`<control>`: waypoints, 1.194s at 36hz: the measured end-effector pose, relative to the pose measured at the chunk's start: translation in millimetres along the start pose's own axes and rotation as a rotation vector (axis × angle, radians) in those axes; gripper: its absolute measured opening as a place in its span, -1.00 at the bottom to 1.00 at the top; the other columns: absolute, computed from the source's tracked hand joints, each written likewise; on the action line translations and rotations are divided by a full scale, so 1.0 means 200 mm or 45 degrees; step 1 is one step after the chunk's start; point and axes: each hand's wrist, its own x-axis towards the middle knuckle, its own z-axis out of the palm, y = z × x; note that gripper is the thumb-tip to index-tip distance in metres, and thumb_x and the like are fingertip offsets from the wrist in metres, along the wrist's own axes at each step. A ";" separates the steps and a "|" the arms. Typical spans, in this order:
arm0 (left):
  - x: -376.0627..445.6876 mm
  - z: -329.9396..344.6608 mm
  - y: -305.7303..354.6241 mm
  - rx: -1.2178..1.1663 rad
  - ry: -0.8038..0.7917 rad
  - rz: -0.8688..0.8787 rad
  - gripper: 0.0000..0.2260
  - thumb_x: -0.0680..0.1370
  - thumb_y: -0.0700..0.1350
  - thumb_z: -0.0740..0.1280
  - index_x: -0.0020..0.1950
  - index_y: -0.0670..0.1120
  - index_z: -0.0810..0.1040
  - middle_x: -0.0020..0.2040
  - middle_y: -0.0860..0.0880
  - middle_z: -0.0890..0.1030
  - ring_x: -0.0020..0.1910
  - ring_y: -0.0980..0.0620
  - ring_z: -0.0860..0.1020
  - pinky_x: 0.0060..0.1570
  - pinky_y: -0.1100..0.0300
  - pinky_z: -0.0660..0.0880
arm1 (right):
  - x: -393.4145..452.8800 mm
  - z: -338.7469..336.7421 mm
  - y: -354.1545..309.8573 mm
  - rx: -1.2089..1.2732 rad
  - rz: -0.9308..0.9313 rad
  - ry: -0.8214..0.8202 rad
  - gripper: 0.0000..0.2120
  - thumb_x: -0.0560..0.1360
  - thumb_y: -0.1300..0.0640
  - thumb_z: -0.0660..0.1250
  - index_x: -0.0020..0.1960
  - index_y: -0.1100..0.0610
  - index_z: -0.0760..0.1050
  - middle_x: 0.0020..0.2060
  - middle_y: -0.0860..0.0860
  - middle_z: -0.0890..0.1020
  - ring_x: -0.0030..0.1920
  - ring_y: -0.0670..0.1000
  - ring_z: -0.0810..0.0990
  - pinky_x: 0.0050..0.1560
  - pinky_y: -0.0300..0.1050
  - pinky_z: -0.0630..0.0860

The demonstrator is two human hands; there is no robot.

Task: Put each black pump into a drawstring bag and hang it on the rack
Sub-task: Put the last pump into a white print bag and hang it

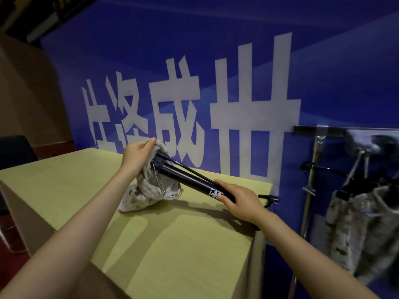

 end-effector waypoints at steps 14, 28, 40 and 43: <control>-0.13 0.12 0.21 -0.075 -0.332 0.183 -0.49 0.60 0.14 0.23 -0.02 -0.35 0.58 -0.12 -0.35 0.63 -0.20 -0.13 0.58 -0.15 0.13 0.48 | 0.12 -0.06 -0.11 -0.211 0.024 0.083 -0.52 0.61 -0.18 0.14 0.50 -0.09 0.24 0.15 -0.05 0.61 0.06 0.00 0.58 -0.10 -0.12 0.55; -0.13 0.07 0.12 0.893 -0.579 0.637 -0.59 0.66 0.13 0.01 0.04 -0.07 0.57 -0.13 -0.08 0.64 -0.17 -0.02 0.56 -0.24 0.13 0.44 | 0.22 -0.37 -0.20 -0.601 -0.519 0.423 -0.55 0.58 -0.12 0.24 0.42 0.00 0.40 -0.02 0.00 0.63 -0.08 0.04 0.57 -0.05 -0.10 0.36; -0.20 0.23 -0.02 0.473 -0.388 0.254 -0.55 0.65 0.18 0.01 -0.03 -0.01 0.62 -0.20 -0.13 0.62 -0.20 -0.10 0.58 -0.16 0.07 0.47 | 0.31 -0.37 -0.18 -0.525 -0.438 0.726 -0.63 0.40 0.06 0.51 0.17 0.10 0.61 0.15 0.09 0.60 0.27 0.17 0.50 0.24 0.12 0.44; -0.20 0.23 -0.10 0.385 -0.349 0.181 -0.43 0.64 0.21 0.01 -0.19 -0.22 0.54 -0.22 -0.26 0.60 -0.20 -0.22 0.58 -0.23 0.11 0.38 | 0.27 -0.34 -0.16 -0.370 -0.517 0.825 -0.77 0.43 0.17 0.46 0.09 0.15 0.62 0.06 0.06 0.63 0.14 0.11 0.56 0.03 -0.02 0.55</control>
